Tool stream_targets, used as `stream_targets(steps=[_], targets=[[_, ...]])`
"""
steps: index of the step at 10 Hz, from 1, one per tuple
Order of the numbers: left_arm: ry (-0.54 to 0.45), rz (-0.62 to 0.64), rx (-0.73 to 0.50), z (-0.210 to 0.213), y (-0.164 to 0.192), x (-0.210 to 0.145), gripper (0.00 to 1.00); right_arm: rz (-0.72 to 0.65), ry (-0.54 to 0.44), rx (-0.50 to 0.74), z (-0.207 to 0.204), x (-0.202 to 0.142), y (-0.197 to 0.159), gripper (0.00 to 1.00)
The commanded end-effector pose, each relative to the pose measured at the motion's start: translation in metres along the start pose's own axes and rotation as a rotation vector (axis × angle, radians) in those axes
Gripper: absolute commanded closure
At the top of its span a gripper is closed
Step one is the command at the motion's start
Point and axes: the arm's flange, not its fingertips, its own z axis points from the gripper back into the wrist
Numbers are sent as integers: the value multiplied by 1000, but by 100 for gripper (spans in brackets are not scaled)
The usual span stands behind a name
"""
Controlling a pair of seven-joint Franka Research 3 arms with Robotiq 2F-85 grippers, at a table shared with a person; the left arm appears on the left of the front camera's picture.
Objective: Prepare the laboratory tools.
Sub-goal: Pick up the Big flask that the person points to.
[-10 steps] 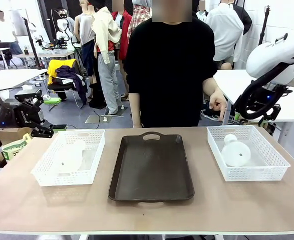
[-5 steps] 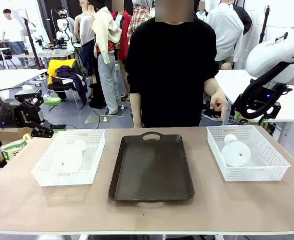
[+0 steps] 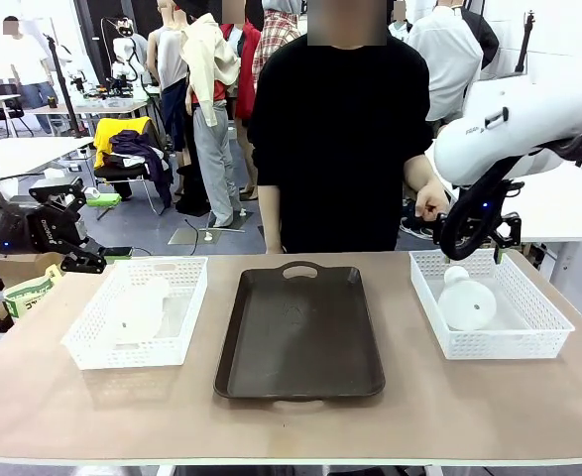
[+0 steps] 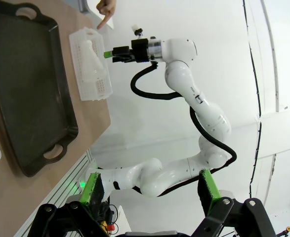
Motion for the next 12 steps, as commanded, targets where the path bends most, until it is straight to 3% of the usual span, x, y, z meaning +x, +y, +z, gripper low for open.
stream_targets(steps=[1,5,9,12], targets=[[-5,-13,-3,1,0,-1,0,-50,27,-42,-13,23,7,0],[-5,-13,-3,1,0,-1,0,-95,21,1,-43,37,3,0],[-5,-13,-3,1,0,-1,0,-118,-72,48,-70,40,1,0],[-5,-13,-3,1,0,-1,0,-117,-80,51,-78,48,7,0]])
